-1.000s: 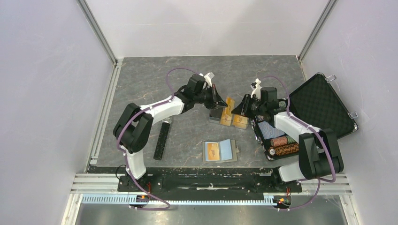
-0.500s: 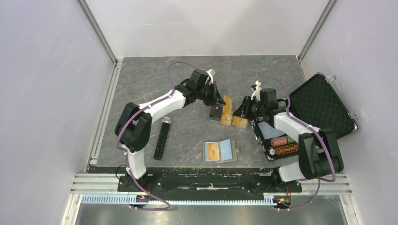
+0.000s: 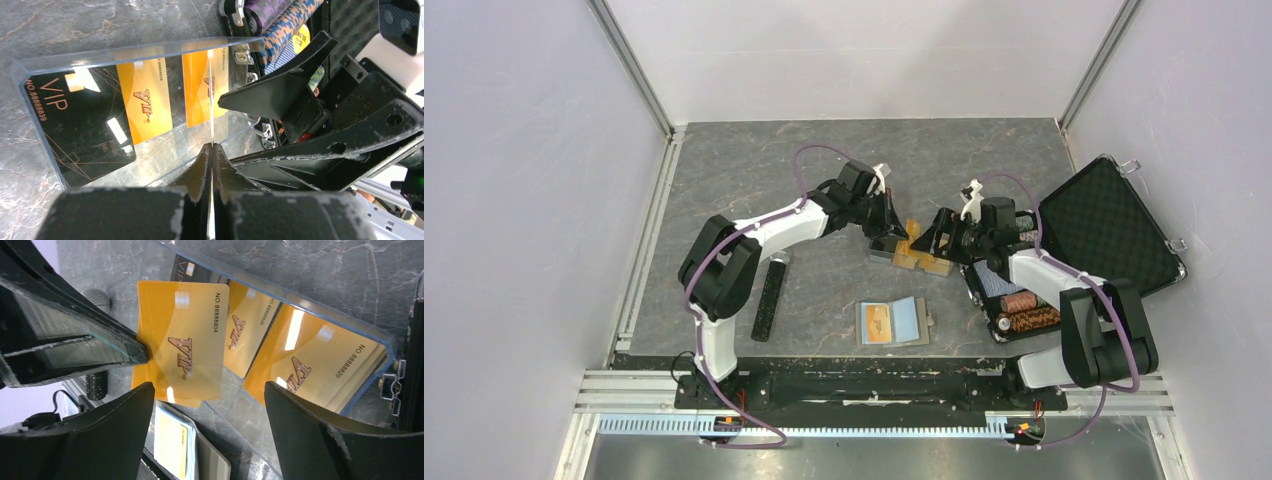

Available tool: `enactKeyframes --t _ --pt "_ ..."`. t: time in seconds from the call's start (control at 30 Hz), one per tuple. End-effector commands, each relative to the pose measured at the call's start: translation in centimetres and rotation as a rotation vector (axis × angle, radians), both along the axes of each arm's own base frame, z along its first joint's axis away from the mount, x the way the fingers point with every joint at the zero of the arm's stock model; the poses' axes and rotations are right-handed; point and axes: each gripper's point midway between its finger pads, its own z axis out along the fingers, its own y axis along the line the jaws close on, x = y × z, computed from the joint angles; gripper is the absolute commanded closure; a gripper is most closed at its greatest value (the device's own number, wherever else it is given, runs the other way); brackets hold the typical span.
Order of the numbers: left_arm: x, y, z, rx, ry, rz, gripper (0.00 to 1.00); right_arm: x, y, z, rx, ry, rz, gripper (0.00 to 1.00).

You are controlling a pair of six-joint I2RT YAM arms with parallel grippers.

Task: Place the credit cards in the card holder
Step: Pick up the credit card from the storage box.

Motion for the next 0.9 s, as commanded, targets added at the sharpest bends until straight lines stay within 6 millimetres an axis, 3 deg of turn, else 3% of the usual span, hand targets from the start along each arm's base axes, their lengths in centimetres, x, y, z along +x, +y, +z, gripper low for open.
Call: enactKeyframes --t 0.0,0.23,0.3,0.37,0.63,0.77,0.87 --pt "-0.8 -0.9 4.7 -0.144 -0.06 -0.036 0.98 0.7 1.3 3.3 0.118 -0.104 0.027 0.19" --pt "-0.6 -0.8 5.5 -0.162 -0.075 -0.025 0.98 1.0 1.4 4.5 0.143 -0.131 0.024 0.79" --pt "-0.4 -0.7 5.5 -0.156 -0.078 -0.016 0.98 1.1 1.2 4.2 0.133 -0.123 0.016 0.93" --pt "0.0 -0.2 5.3 -0.131 -0.085 0.007 0.98 1.2 0.8 3.6 0.108 -0.109 0.0 1.0" --pt "1.5 0.9 3.7 0.005 -0.106 0.044 0.98 1.7 -0.4 1.9 0.012 -0.076 -0.03 0.97" --pt "2.2 0.9 2.7 0.055 -0.104 0.04 0.98 2.0 -0.5 1.8 -0.009 -0.078 -0.027 0.72" --pt "2.1 0.5 1.4 0.102 -0.092 0.004 0.98 2.2 -0.7 1.9 -0.025 -0.086 -0.028 0.59"
